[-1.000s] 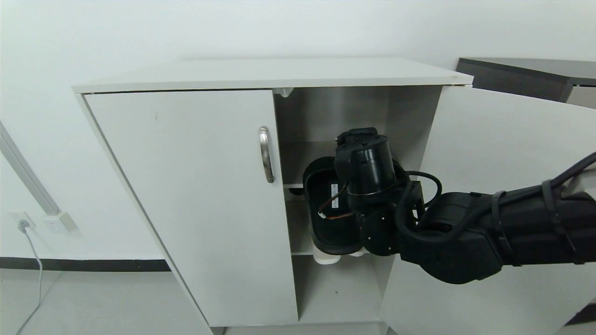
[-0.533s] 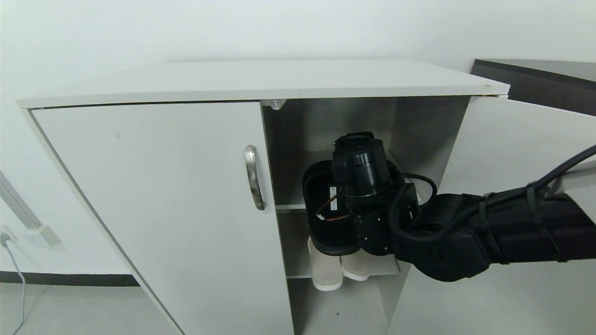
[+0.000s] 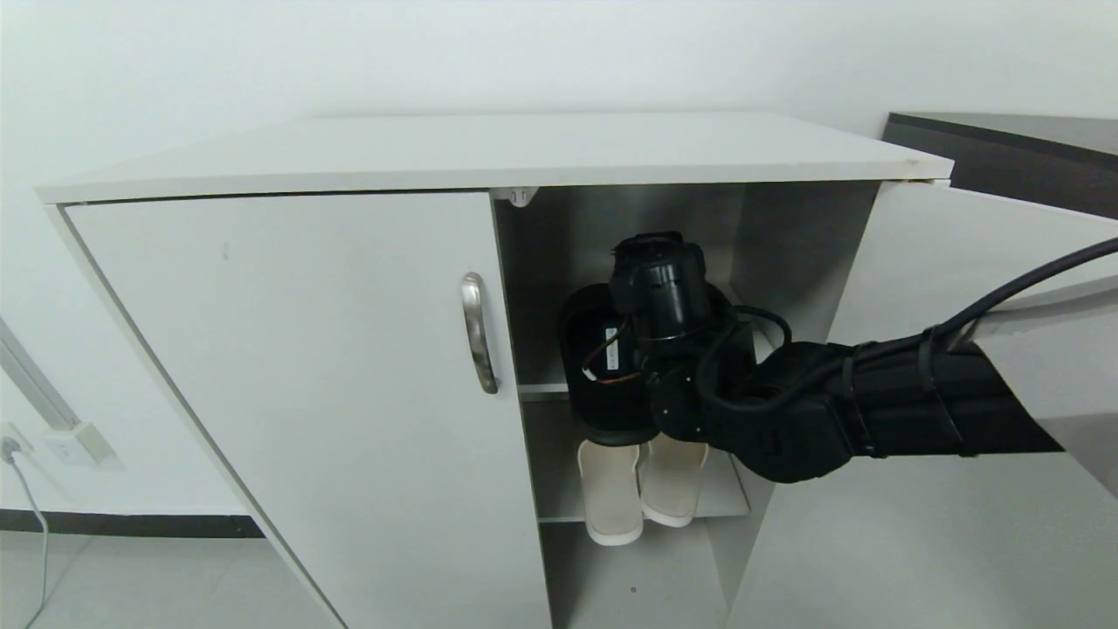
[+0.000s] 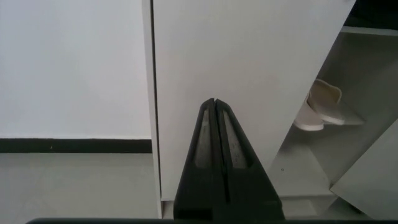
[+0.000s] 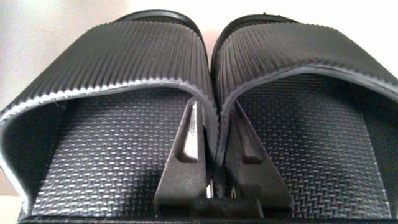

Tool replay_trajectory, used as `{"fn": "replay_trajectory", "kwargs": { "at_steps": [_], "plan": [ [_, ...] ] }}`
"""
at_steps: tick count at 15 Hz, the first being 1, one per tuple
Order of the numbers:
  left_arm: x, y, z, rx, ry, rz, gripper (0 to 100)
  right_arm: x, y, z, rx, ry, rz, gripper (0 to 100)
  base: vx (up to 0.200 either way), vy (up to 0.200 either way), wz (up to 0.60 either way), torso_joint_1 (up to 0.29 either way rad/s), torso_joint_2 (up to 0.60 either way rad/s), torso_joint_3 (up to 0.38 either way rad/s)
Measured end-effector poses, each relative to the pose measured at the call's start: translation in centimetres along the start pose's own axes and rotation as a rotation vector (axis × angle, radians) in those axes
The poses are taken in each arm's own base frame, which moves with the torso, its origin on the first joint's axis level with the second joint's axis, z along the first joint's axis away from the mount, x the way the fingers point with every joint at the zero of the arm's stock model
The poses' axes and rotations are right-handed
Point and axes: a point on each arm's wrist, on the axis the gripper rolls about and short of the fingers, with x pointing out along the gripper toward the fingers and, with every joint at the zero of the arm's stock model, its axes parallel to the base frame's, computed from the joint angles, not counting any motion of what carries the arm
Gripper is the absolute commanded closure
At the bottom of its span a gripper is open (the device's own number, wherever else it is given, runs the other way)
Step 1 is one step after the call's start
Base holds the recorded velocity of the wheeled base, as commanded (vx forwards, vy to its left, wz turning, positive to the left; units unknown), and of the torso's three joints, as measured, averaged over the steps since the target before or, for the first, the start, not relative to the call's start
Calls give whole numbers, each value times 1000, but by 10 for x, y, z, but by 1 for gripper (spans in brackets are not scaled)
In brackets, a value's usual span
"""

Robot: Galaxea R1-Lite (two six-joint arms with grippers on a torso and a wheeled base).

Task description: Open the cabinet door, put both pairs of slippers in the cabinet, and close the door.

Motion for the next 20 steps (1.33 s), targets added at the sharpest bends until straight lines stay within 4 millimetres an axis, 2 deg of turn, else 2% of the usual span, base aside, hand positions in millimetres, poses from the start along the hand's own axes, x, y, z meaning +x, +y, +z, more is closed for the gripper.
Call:
{"fn": "replay_trajectory", "kwargs": {
  "at_steps": [7, 11, 20],
  "plan": [
    [0, 0, 0, 0, 0, 0, 100, 18, -2, 5, -3, -11, -10, 100, 0, 0, 0, 0, 0, 0],
    [0, 0, 0, 0, 0, 1, 100, 20, -2, 11, 11, -25, -7, 100, 0, 0, 0, 0, 0, 0],
    [0, 0, 0, -1, 0, 1, 100, 29, -4, 9, 9, -13, -11, 100, 0, 0, 0, 0, 0, 0]
  ]
}}
